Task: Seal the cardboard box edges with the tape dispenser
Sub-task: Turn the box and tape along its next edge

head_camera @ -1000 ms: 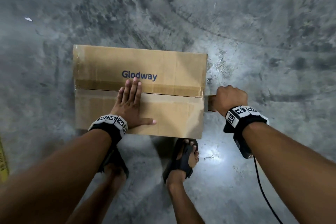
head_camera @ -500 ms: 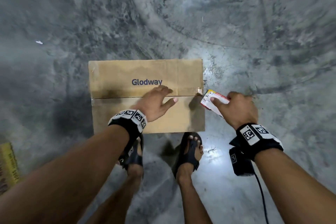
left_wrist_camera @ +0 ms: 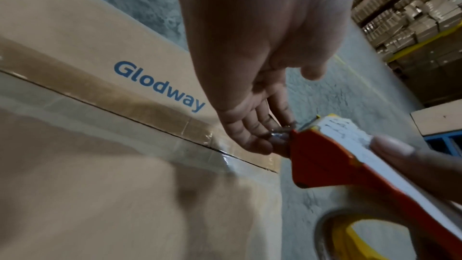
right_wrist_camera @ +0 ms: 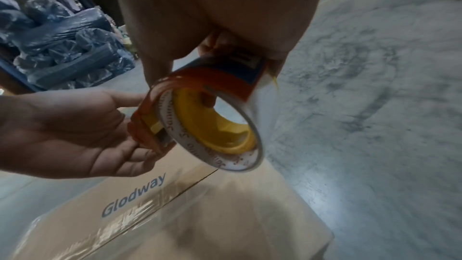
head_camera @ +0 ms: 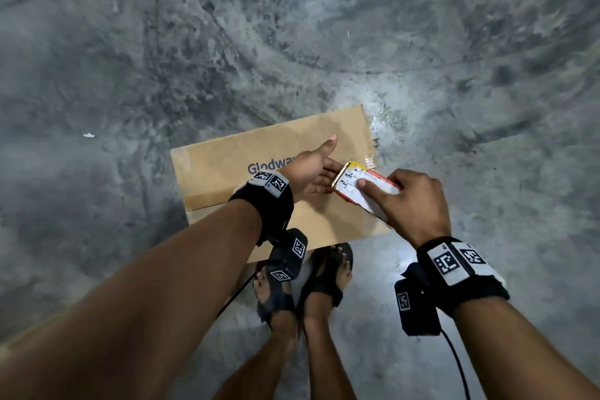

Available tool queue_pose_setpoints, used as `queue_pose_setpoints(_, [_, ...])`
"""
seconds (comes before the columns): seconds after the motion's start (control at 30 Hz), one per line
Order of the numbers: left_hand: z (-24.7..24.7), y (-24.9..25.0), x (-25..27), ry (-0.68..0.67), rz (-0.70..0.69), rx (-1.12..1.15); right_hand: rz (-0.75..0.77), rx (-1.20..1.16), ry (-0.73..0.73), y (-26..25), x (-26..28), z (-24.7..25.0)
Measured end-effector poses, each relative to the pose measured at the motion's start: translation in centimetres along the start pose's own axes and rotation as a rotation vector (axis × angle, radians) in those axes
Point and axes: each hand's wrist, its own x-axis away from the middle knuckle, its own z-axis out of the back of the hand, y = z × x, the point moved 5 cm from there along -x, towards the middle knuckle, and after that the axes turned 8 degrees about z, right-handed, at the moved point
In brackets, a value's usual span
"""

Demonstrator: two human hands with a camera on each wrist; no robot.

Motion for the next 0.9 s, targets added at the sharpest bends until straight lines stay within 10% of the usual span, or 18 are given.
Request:
queue_pose_setpoints(0.27, [1.2,2.6,-3.9,-0.222,-0.079,0.057,-0.078,-0.335,0.158,1.4,-1.3,-1.3])
queue_pose_setpoints(0.9, [3.0,16.4,-12.6,0.135,-0.447,-0.61,-0.259,-0.363,0.286,5.2,-2.0,-4.9])
